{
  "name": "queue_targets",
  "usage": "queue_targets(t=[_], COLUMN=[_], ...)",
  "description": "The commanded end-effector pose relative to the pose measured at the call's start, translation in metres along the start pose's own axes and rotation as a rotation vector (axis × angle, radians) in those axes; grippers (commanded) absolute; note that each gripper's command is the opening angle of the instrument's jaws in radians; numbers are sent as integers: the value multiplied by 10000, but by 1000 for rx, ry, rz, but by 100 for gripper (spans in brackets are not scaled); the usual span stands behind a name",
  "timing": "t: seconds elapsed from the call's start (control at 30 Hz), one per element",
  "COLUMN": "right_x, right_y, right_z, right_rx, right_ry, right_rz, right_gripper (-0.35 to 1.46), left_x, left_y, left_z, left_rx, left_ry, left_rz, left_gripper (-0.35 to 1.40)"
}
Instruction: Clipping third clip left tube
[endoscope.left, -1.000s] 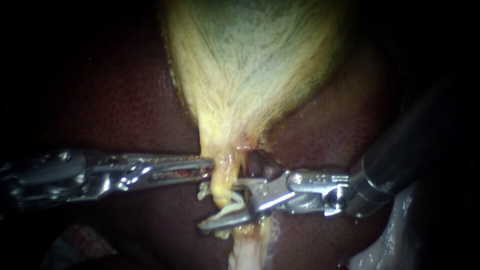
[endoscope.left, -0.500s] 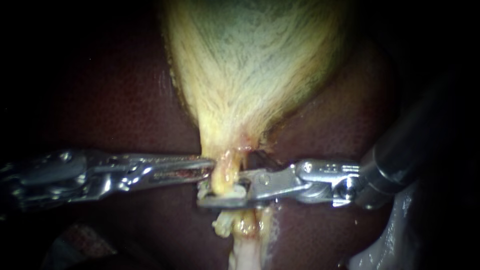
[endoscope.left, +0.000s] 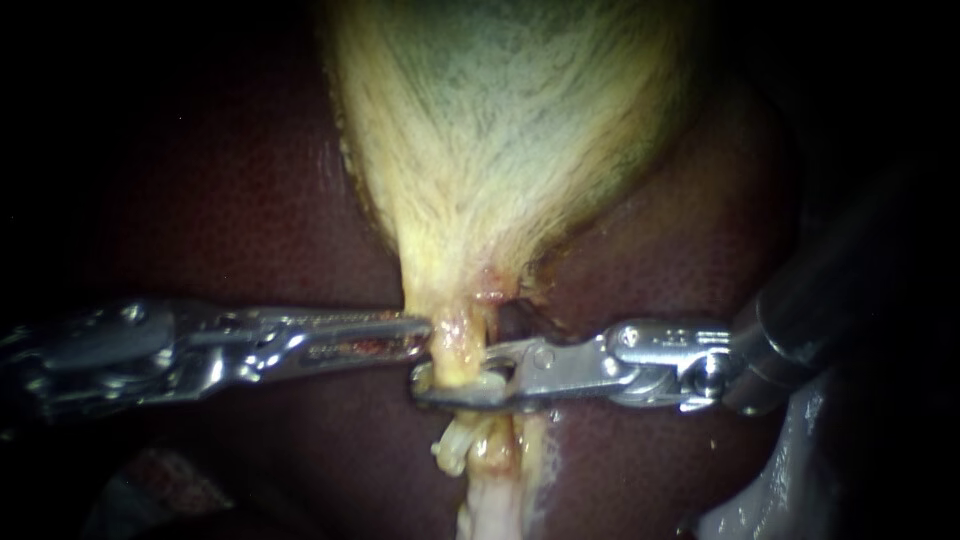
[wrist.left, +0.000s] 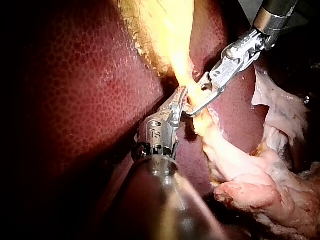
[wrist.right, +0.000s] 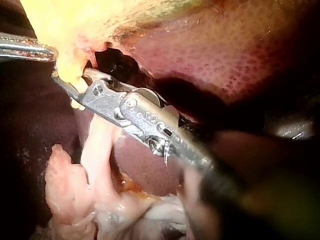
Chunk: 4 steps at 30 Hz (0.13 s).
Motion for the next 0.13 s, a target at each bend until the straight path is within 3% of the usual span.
queue_targets(t=[0.03, 0.13], right_x=[1, 1], right_y=[0, -1], right_z=[0, 0], right_rx=[0, -3], right_ry=[0, 0], right_rz=[0, 0], right_gripper=[-35, -35], left_x=[0, 0], left_y=[0, 1], left_z=[0, 0], left_rx=[1, 1], left_ry=[0, 0], left_rz=[0, 0], left_gripper=[-33, -33])
